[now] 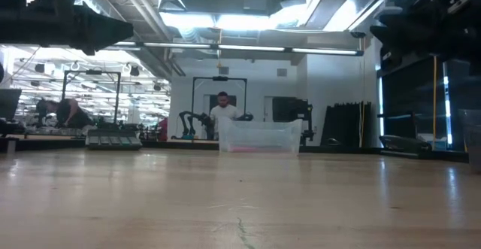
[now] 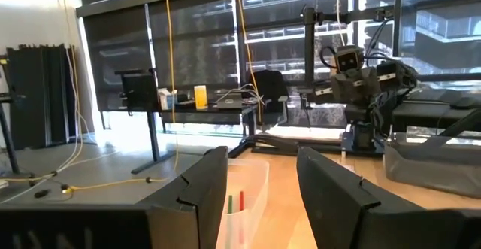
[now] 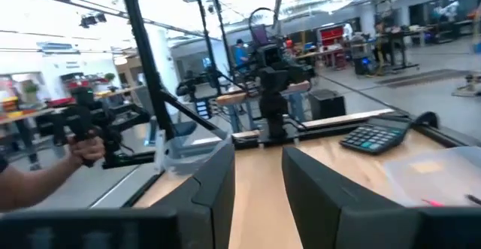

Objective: Sort crayons/erasers/pens/pencils in bins
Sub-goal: Return to Home Position

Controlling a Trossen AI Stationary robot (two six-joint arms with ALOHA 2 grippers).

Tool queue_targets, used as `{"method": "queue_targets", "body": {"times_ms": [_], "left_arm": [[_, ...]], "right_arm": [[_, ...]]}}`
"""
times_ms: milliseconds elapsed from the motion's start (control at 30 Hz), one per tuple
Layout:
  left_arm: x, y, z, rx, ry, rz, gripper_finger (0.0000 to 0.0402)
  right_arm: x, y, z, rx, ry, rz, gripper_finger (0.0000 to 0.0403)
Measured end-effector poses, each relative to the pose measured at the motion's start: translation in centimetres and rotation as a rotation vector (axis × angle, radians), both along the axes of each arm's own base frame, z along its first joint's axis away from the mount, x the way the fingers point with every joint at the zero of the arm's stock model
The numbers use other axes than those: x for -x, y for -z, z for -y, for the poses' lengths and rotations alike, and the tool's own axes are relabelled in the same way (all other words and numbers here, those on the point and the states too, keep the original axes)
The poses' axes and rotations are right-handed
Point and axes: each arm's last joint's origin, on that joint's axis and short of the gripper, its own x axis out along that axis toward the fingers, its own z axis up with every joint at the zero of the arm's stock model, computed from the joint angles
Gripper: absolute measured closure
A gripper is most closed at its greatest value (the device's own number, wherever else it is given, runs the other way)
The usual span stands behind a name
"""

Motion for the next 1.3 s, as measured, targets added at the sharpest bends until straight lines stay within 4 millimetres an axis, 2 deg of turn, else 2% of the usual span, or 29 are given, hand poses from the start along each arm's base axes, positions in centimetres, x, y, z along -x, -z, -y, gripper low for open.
{"method": "queue_targets", "body": {"times_ms": [233,500,733,833,933,1033,1133,1300], "left_arm": [[0.0,-0.1,0.0,0.040,0.008,0.015,0.0248],[0.2,-0.8,0.0,0.051,0.014,0.015,0.0248],[0.1,-0.6,0.4,0.072,0.054,0.041,0.0248],[-0.1,-0.2,0.5,0.083,0.081,0.058,0.0248],[-0.2,-0.1,0.5,0.082,0.102,0.043,0.0248],[-0.1,-0.4,0.5,0.083,0.107,0.073,0.0249],[-0.1,-0.6,0.6,0.079,0.129,0.100,0.0259],[-0.2,-0.5,0.7,0.076,0.168,0.083,0.0306]], "right_arm": [[0.3,-0.6,-0.6,-0.033,-0.091,0.013,0.0286],[1.3,-1.0,-0.9,0.008,-0.083,0.051,0.0286],[2.2,-1.1,-1.0,0.038,0.000,-0.026,0.0286],[2.1,-0.6,-0.9,0.058,0.029,-0.035,0.0286],[1.7,1.2,-0.5,0.038,0.090,-0.066,0.0286],[1.6,1.2,-0.4,0.037,0.122,-0.070,0.0286],[1.7,0.6,-0.6,0.046,0.091,-0.013,0.0286],[1.6,0.3,-0.9,0.045,0.054,0.011,0.0286]]}}
